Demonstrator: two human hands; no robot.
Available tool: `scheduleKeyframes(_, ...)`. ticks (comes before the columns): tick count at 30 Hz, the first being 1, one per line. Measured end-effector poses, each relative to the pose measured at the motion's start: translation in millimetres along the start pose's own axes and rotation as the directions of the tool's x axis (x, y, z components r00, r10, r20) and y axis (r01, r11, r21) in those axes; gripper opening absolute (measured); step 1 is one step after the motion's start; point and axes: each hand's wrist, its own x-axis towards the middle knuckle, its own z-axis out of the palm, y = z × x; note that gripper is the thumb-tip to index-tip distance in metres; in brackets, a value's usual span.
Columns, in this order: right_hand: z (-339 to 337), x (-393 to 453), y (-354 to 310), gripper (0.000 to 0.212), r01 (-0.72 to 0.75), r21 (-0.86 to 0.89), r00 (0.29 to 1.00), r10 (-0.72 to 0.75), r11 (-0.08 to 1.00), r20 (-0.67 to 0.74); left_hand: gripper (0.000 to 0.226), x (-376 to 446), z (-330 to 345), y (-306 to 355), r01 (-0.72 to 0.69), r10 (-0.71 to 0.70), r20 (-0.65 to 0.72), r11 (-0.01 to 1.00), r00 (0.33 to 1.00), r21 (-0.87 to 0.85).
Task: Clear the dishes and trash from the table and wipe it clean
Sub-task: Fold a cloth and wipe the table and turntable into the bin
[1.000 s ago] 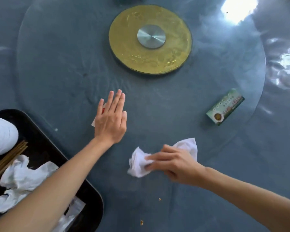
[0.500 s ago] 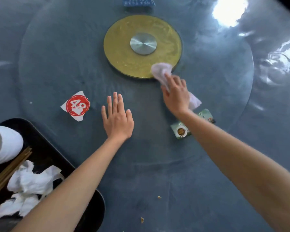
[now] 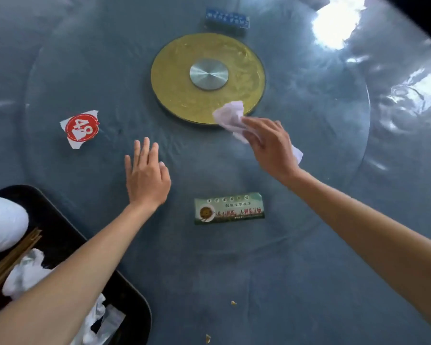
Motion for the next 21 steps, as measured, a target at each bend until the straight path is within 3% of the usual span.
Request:
scheduleKeyframes(3, 14, 50, 30, 0.041, -0.296, -0.101, 0.954, 0.299, 0.95, 0.012, 0.057, -37, 21, 49, -0.021, 0.024, 0.03, 0.996, 0.999, -0.088)
scheduleKeyframes(5, 30, 34, 17, 0.042, -0.289, -0.164, 0.955, 0.296, 0.943, 0.024, 0.059, -48, 30, 58, -0.025, 0.026, 0.004, 0.997, 1.0, -0.07)
scheduleKeyframes(8, 41, -41, -23, 0.042, -0.049, -0.076, 0.994, 0.056, 0.996, 0.097, 0.057, -41, 30, 36, -0.063, 0.063, -0.017, 0.998, 0.998, -0.014)
scheduleKeyframes(10, 40, -101, -49, 0.043, 0.064, 0.05, 0.978, -0.072, 0.997, 0.197, 0.058, -32, 25, 19, -0.108, 0.107, -0.016, 0.994, 0.994, -0.022)
scheduleKeyframes(12, 34, -150, -66, 0.05, 0.178, 0.184, 0.915, -0.232, 0.967, 0.33, 0.057, -24, 19, 5, -0.139, 0.138, -0.021, 0.99, 0.99, -0.033)
scheduleKeyframes(15, 11, -178, -66, 0.054, 0.318, 0.336, 0.764, -0.45, 0.886, 0.463, 0.056, -10, 7, -17, -0.164, 0.164, -0.014, 0.983, 0.986, -0.087)
scheduleKeyframes(16, 1, -169, -60, 0.051, 0.326, 0.346, 0.765, -0.461, 0.88, 0.45, 0.056, -5, 2, -24, -0.152, 0.153, -0.004, 0.978, 0.988, -0.145)
scheduleKeyframes(18, -18, -126, -43, 0.043, 0.292, 0.292, 0.853, -0.386, 0.911, 0.351, 0.056, -2, -7, -33, -0.106, 0.115, 0.018, 0.961, 0.993, -0.255)
scheduleKeyframes(21, -36, -25, 13, 0.035, 0.113, 0.052, 0.988, -0.118, 0.992, 0.096, 0.057, -19, -8, -35, -0.098, 0.105, 0.04, 0.984, 0.994, -0.151)
